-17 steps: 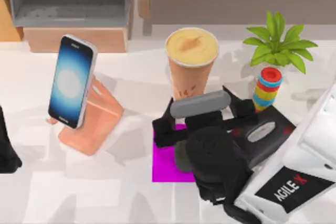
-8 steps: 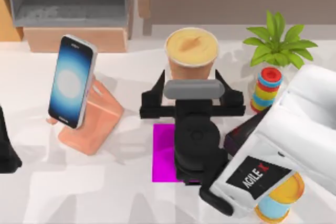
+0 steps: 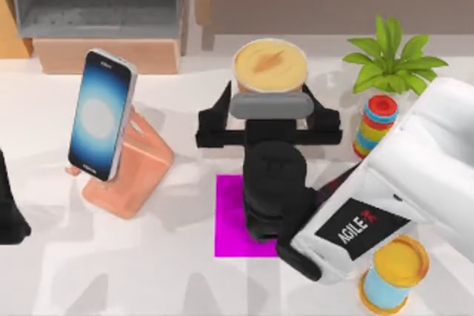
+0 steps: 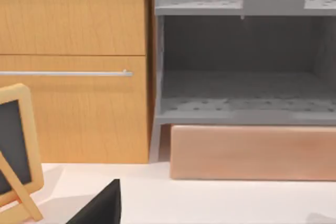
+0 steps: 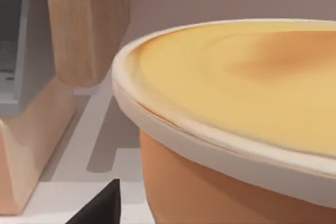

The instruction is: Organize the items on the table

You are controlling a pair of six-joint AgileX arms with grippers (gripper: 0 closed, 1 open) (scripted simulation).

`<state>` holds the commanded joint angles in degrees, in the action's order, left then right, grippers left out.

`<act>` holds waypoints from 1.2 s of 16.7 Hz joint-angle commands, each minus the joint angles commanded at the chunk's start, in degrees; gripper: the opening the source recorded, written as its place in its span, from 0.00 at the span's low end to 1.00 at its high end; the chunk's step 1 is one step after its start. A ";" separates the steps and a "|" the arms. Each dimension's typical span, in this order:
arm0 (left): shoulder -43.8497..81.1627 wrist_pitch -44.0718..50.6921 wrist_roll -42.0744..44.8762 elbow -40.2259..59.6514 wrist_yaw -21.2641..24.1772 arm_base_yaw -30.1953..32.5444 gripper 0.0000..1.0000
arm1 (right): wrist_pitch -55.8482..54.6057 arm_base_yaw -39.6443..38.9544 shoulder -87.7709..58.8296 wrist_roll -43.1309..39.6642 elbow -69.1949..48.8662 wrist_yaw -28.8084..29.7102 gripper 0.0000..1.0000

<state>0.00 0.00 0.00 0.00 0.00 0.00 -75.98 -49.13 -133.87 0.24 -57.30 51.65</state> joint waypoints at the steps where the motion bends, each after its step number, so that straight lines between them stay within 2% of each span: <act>1: 0.00 0.00 0.00 0.00 0.00 0.00 1.00 | -0.06 0.43 -0.46 0.01 -0.40 -0.44 1.00; 6: 0.00 0.00 0.00 0.00 0.00 0.00 1.00 | -0.24 0.82 -0.84 0.05 -0.52 -0.86 1.00; 19: 0.00 0.00 0.00 0.00 0.00 0.00 1.00 | -0.24 0.82 -0.84 0.05 -0.52 -0.86 0.02; 20: 0.00 0.00 0.00 0.00 0.00 0.00 1.00 | -0.24 0.82 -0.84 0.05 -0.52 -0.86 0.00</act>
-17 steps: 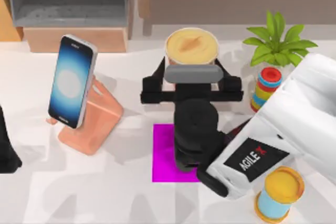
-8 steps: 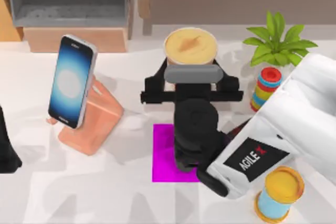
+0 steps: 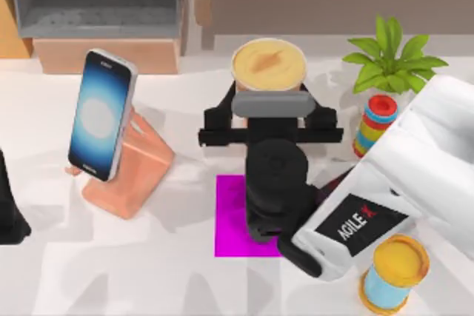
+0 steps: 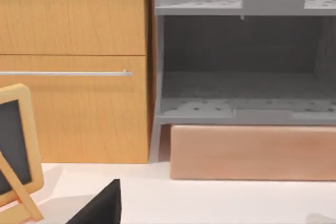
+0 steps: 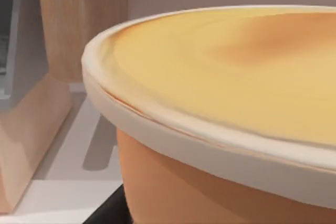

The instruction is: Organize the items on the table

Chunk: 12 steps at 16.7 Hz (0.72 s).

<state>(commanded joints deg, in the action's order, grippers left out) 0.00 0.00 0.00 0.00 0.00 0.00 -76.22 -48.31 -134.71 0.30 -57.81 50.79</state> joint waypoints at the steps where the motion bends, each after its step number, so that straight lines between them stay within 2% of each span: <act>1: 0.00 0.00 0.00 0.00 0.00 0.00 1.00 | 0.00 0.00 0.00 0.00 0.00 0.00 0.00; 12: 0.00 0.00 0.00 0.00 0.00 0.00 1.00 | 0.94 -0.15 1.17 0.09 0.22 -0.01 0.00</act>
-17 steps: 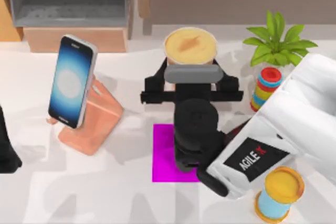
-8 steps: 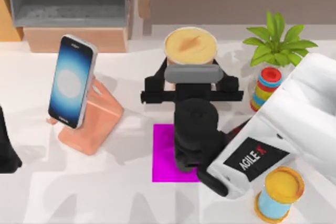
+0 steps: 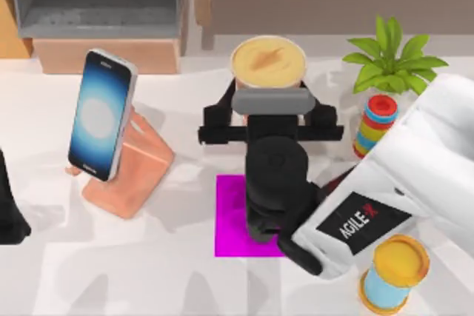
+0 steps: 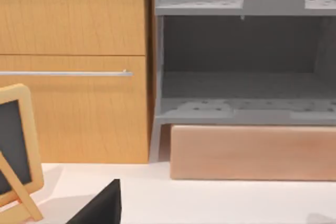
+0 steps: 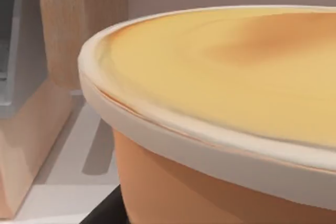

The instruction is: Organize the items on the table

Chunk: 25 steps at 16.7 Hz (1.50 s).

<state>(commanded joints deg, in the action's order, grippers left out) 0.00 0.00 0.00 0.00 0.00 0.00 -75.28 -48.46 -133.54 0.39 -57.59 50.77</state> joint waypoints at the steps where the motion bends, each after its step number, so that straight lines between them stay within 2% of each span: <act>1: 0.00 0.00 0.00 0.00 0.00 0.00 1.00 | 0.25 0.01 0.30 0.01 0.04 0.01 0.00; 8: 0.00 0.00 0.00 0.00 0.00 0.00 1.00 | 0.53 0.30 1.23 0.08 -0.50 -0.19 0.00; 13: 0.00 0.00 0.00 0.00 0.00 0.00 1.00 | 2.08 6.03 8.77 -0.76 -3.20 -4.54 0.00; 18: 0.00 0.00 0.00 0.00 0.00 0.00 1.00 | 8.50 16.91 18.04 -2.22 -4.80 -14.57 0.00; 25: 0.00 0.00 0.00 0.00 0.00 0.00 1.00 | 21.83 36.99 23.78 -3.22 -7.67 -34.12 0.00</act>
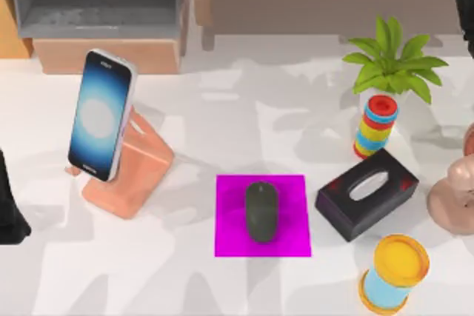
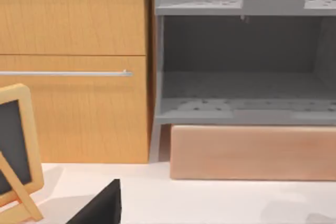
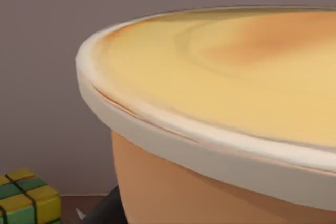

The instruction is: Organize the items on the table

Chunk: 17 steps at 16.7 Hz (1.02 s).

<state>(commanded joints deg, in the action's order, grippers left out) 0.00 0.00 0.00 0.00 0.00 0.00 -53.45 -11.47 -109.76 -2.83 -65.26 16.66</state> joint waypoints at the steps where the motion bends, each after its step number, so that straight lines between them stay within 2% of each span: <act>1: 0.00 0.00 0.00 0.00 0.00 0.00 1.00 | 1.89 2.90 0.08 0.06 -0.86 -3.01 0.00; 6: 0.00 0.00 0.00 0.00 0.00 0.00 1.00 | 9.95 16.11 -1.29 1.01 -6.67 -17.26 0.00; 10: 0.00 0.00 0.00 0.00 0.00 0.00 1.00 | 14.13 24.00 -3.59 2.19 -11.52 -25.99 0.00; 13: 0.00 0.00 0.00 0.00 0.00 0.00 1.00 | 15.95 27.48 -5.44 2.96 -13.83 -30.09 0.00; 17: 0.00 0.00 0.00 0.00 0.00 0.00 1.00 | 16.58 28.37 -6.37 3.26 -14.37 -31.39 0.00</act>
<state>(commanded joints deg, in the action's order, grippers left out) 0.00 0.00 0.00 0.00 0.00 0.00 -36.87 16.90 -116.13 0.43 -79.64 -14.73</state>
